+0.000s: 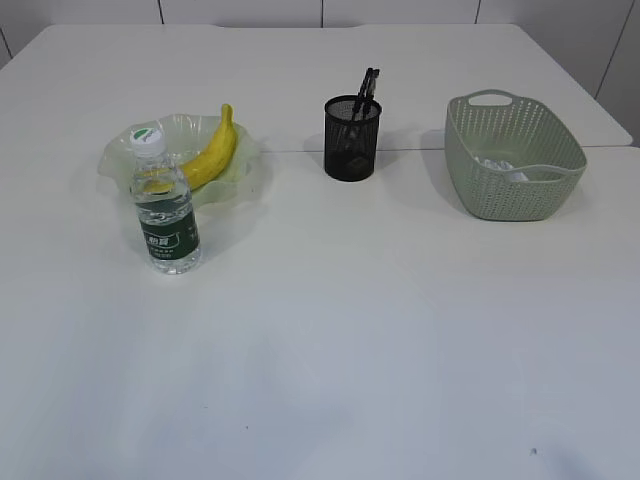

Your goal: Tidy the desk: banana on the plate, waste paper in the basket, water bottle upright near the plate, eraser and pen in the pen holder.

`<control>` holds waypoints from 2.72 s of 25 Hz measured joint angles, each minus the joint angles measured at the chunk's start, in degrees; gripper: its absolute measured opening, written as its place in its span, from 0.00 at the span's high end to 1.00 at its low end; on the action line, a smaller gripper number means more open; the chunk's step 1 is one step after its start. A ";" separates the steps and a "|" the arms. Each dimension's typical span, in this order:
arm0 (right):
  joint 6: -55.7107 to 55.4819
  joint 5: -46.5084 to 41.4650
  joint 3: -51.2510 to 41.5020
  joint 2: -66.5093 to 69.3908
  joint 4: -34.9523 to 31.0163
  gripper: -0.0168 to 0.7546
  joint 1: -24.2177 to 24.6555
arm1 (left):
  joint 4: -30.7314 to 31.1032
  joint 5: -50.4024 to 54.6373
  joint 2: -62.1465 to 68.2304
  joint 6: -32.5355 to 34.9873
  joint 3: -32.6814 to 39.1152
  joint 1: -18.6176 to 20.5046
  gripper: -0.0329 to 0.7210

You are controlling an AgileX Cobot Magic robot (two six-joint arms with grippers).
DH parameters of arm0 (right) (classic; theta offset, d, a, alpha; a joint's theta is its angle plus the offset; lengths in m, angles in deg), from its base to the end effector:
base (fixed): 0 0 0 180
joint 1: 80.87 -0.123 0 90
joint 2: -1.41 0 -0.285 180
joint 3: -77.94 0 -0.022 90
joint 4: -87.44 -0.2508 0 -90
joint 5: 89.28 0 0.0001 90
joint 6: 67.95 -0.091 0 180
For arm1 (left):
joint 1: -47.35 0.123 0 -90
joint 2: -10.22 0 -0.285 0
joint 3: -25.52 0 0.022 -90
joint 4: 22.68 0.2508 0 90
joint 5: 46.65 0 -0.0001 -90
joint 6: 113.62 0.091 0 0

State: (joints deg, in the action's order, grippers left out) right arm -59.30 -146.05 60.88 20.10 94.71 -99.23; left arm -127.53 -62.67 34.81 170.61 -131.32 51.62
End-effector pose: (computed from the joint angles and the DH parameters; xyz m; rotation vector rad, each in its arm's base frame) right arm -0.0453 -0.0252 0.4270 -0.3510 1.5721 -0.0083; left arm -0.0210 0.0227 0.4806 -0.2941 0.8888 0.1722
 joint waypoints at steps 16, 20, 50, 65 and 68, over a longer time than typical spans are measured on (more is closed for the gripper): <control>-5.03 -4.70 -16.32 -11.80 1.23 0.99 0.00 | -0.88 -7.45 -9.51 0.90 22.28 -9.46 0.67; -5.03 -4.69 -20.28 -11.85 1.12 0.99 0.00 | -0.88 -8.13 -9.51 1.21 26.23 -9.97 0.67; -5.17 -8.58 -31.34 -11.85 -2.15 0.99 0.00 | 2.55 23.47 -9.51 -3.82 28.59 -9.97 0.67; -5.17 -8.58 -31.34 -11.85 -2.61 0.99 0.00 | 6.87 16.02 -11.49 -4.02 13.61 -9.97 0.69; -5.17 -8.58 -31.34 -11.85 -2.61 0.99 0.00 | 3.04 10.53 -14.53 -4.02 10.63 -9.97 0.70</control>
State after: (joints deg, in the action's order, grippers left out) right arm -64.47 -154.64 29.53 8.25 92.10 -99.23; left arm -124.49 -52.14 20.28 166.59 -120.69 41.65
